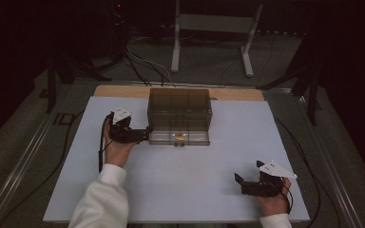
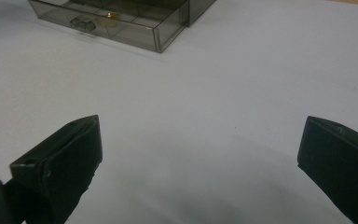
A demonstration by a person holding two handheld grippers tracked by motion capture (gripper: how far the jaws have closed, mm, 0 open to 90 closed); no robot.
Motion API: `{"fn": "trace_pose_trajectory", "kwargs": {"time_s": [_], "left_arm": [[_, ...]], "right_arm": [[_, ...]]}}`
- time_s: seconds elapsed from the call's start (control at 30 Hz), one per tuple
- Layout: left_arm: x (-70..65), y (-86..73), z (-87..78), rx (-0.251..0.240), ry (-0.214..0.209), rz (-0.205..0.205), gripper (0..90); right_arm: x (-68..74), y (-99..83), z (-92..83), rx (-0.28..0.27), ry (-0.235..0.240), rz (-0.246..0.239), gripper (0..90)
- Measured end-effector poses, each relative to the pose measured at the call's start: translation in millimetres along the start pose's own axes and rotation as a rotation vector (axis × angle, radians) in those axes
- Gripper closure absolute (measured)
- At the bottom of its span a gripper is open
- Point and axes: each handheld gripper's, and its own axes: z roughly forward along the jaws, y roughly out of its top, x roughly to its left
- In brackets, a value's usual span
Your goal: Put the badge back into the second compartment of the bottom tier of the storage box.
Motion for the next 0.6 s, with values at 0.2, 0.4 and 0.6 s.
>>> {"fn": "trace_pose_trajectory", "kwargs": {"time_s": [0.2,0.4,0.6], "left_arm": [[12.1,-9.6,-21.8,-0.015,0.021,0.025,0.2],[21.6,-26.6,-38.8,-0.007,0.032,0.036,0.3],[29.4,-51.4,-53.6,-0.015,0.023,0.012,0.3]], "right_arm": [[0.4,0.1,0.0,-0.001,-0.001,0.000,0.1],[1.7,0.5,-0.6,-0.007,0.003,-0.003,0.1],[2.8,0.8,-1.2,-0.018,0.007,-0.003,0.1]]}}
